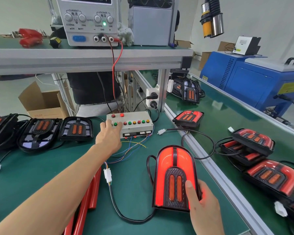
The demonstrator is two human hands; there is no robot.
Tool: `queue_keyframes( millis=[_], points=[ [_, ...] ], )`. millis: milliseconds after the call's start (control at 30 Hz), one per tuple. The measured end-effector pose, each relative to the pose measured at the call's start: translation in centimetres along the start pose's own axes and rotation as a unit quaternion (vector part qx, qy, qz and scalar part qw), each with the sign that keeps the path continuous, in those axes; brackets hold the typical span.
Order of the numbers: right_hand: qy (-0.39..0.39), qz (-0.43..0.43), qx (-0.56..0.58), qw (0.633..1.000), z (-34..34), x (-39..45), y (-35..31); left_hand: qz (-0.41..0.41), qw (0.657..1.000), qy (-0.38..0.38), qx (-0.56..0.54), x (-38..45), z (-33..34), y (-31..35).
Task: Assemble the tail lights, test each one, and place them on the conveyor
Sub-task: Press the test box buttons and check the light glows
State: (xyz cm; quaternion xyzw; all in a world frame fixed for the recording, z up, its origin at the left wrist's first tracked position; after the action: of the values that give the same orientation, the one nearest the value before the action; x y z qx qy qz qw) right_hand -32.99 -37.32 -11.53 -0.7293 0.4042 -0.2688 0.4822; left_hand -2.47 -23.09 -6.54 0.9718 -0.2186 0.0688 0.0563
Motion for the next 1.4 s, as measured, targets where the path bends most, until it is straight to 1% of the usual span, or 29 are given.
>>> queue_keyframes(
  millis=[100,200,267,333,433,533,733,1033,1200,1400],
  points=[
    [-0.003,0.0,0.013,1.0,0.2,0.0,-0.2,0.005,1.0,0.012,0.012,0.0,-0.1,0.1],
    [-0.003,0.001,0.015,1.0,0.2,0.0,-0.2,0.01,0.998,0.049,0.041,-0.3,0.0,0.6],
    [-0.001,0.001,0.013,1.0,0.2,0.0,-0.1,0.021,0.996,0.077,0.034,-0.5,0.1,1.2],
    [0.003,0.003,0.011,1.0,0.2,0.0,-0.1,0.052,0.994,0.095,0.004,-0.5,0.3,1.9],
    [0.006,0.008,0.011,1.0,0.3,0.0,-0.2,0.103,0.991,0.077,-0.027,-0.3,0.4,3.2],
    [0.006,0.012,0.012,1.0,0.2,0.0,-0.3,0.121,0.991,0.06,-0.003,0.2,0.4,4.3],
    [0.001,0.013,0.009,1.0,0.2,0.2,-0.2,0.116,0.992,0.037,0.023,1.0,0.5,6.2],
    [-0.007,0.012,0.015,1.0,0.5,0.3,0.3,0.092,0.995,0.026,-0.001,1.6,1.0,6.8],
    [0.003,0.007,-0.006,1.0,0.4,0.4,0.1,0.077,0.997,0.017,-0.018,2.0,1.0,7.0],
    [0.004,0.008,-0.012,1.0,0.4,0.4,0.1,0.07,0.997,0.021,-0.009,2.0,1.2,7.2]
  ],
)
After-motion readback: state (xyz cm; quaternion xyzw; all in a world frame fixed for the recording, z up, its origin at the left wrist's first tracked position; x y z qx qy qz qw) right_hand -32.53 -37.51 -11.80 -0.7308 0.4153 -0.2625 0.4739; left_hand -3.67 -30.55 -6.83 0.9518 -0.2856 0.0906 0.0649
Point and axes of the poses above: each hand's wrist, its own x-axis towards the middle knuckle, its own z-axis out of the palm, y = z × x, the point moved 1 cm from there along x, towards the middle knuckle, and after that the axes turned 5 degrees about y, right-handed, at the moved point
